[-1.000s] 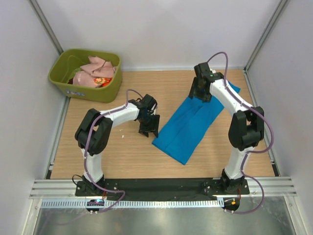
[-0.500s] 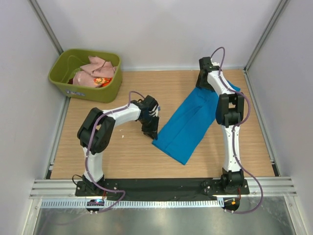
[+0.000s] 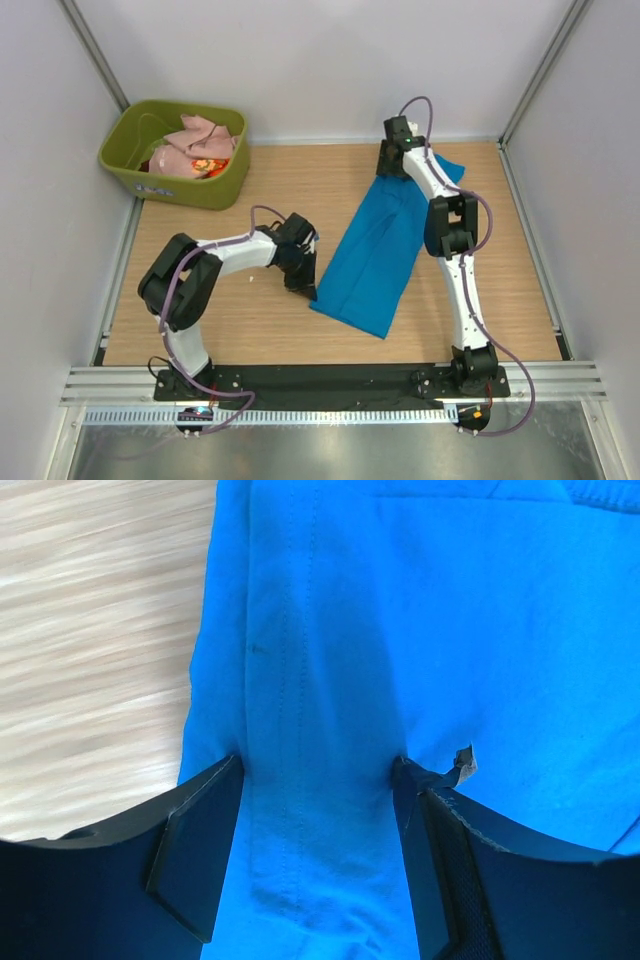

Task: Fold and stack the t-shirts
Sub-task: Fold the tshirt

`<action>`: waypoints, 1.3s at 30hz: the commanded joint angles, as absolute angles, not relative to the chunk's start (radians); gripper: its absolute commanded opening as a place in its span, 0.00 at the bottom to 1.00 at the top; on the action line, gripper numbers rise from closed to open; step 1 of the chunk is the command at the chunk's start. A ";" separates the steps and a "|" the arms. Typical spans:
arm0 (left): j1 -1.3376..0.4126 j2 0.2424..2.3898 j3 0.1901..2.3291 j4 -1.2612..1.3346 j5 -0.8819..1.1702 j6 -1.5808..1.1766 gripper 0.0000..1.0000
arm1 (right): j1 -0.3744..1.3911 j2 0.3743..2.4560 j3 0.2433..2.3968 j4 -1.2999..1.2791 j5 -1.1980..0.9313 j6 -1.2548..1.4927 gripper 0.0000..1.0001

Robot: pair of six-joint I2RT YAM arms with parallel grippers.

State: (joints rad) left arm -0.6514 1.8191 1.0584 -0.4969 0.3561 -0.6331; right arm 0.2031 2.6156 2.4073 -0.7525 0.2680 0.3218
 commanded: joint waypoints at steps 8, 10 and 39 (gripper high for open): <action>-0.778 1.747 0.942 -0.471 0.224 -0.767 0.00 | 0.298 2.567 2.436 -0.799 0.159 0.356 0.71; -0.779 1.717 0.930 -0.471 0.200 -0.782 0.13 | 0.293 2.519 2.437 -0.853 0.163 0.359 0.75; -0.772 1.716 1.029 -0.612 0.305 -0.604 0.41 | 0.317 1.040 0.578 -0.756 -0.356 0.653 0.64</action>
State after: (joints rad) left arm -0.7769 1.7020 1.0187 -0.5964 0.2600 -0.6411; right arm 0.3111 1.1095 0.6323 -0.8448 -0.3115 0.5652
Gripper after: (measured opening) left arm 0.407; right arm 0.643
